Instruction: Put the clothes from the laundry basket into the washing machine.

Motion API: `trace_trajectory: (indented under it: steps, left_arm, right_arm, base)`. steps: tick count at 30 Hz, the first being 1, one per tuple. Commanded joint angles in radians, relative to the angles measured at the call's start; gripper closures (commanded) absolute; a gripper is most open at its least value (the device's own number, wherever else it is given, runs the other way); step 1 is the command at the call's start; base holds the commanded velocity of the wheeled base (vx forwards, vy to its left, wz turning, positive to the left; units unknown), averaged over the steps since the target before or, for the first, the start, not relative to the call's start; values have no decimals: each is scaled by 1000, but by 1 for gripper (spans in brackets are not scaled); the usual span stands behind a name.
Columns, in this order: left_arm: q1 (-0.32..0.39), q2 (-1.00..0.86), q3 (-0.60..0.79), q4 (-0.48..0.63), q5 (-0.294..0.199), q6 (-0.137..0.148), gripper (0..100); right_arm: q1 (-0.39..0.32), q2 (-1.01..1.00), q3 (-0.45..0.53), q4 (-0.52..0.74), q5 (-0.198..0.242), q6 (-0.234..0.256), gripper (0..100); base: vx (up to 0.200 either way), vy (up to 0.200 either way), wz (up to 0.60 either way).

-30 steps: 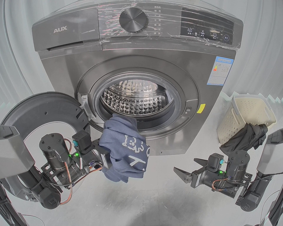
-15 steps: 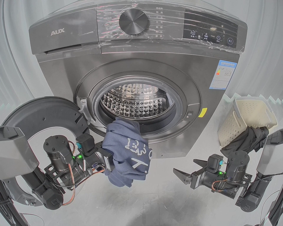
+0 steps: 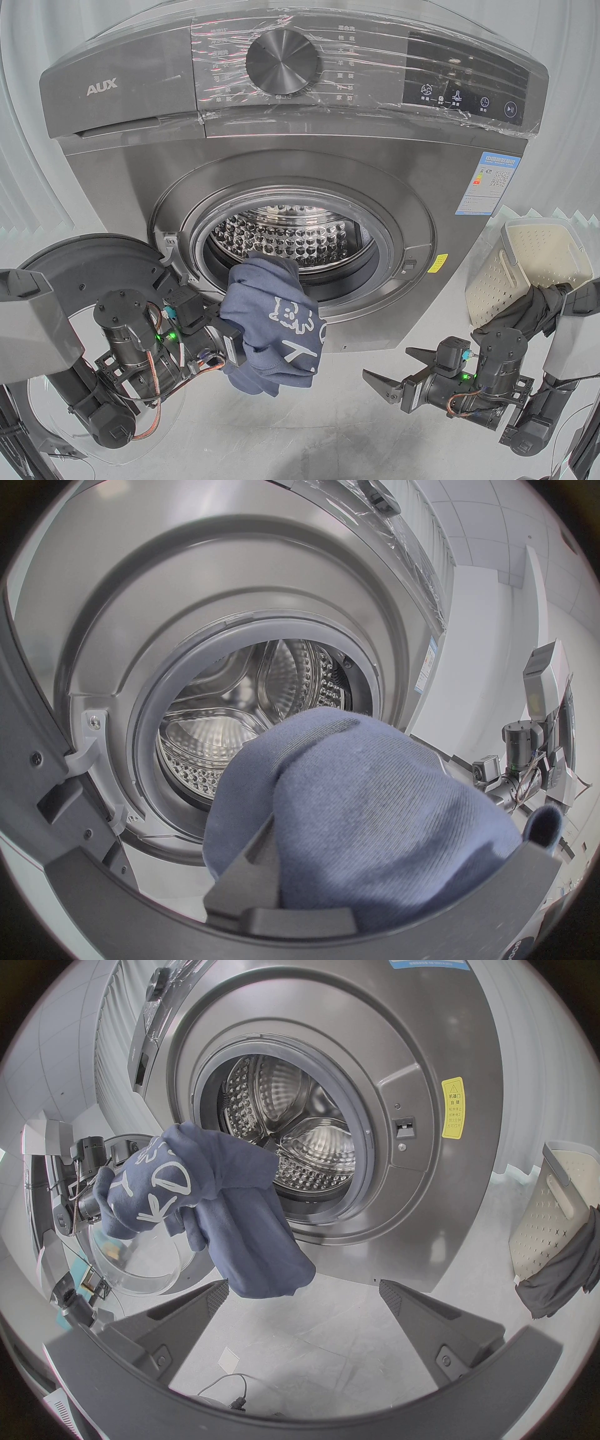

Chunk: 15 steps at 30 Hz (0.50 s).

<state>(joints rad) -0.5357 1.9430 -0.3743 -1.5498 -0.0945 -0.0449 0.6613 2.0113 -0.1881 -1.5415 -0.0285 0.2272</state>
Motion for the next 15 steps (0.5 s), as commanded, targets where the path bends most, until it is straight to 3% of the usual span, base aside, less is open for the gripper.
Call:
trace_trajectory:
  steps: [1,7,10,15]
  left_arm:
    - [-12,1,17,-1,-1,-1,100]
    - [-33,2,28,-1,-2,-1,100]
    - [-43,-1,37,-1,-2,0,100]
    - [-150,-38,83,-1,-1,0,100]
  right_arm:
    - [3,0,2,0,-1,1,0]
    - [3,0,2,0,-1,1,0]
    - [14,1,4,0,-1,0,0]
    - [72,-23,52,0,-1,0,0]
  base:
    - [0,0,0]
    - [0,0,0]
    - [200,0,0]
    - [0,0,0]
